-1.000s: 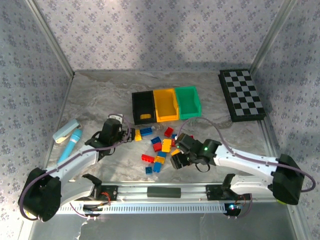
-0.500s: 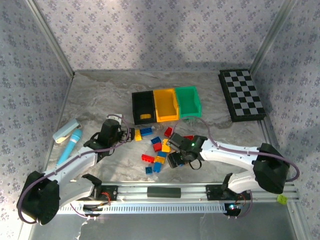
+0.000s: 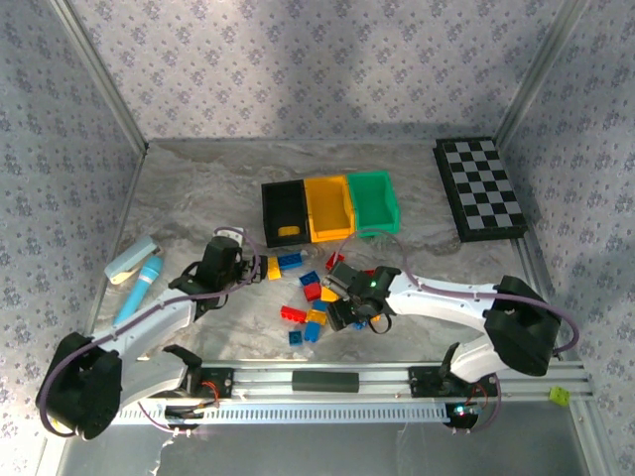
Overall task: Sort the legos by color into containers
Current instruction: Pick up the lego from the bottom-center of the table.
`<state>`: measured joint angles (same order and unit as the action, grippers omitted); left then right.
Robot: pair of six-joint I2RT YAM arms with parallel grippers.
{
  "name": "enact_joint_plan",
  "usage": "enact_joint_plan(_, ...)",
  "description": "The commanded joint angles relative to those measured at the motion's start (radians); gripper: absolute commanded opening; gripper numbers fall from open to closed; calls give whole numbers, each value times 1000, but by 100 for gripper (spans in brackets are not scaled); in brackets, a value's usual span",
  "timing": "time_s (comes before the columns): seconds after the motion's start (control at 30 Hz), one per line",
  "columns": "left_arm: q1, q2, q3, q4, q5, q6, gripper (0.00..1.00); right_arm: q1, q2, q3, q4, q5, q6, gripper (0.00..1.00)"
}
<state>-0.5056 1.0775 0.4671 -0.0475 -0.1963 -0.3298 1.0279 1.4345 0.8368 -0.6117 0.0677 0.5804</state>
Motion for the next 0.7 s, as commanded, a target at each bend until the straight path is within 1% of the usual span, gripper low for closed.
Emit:
enact_joint_plan(0.0,5,7,20,17,-7,14,94,2,3,-8,-67,34,22,74)
enact_joint_plan(0.13,4,7,24,17,-8,14,94,19,-20,-32,-106,50,39,71)
enact_joint_plan(0.27,5,10,24,17,-6,14,94,29,-16,-30,-98,62,65,70)
enact_joint_plan(0.5,5,3,28,1,-31,20,94,53,80,17,-72,81,58,66)
enact_joint_plan(0.63,6,-1,28,-2,-32,21,94,64,112,33,-77,81,57,59)
enact_joint_plan(0.67,7,0,28,-2,-31,23,94,64,113,32,-79,84,56,55)
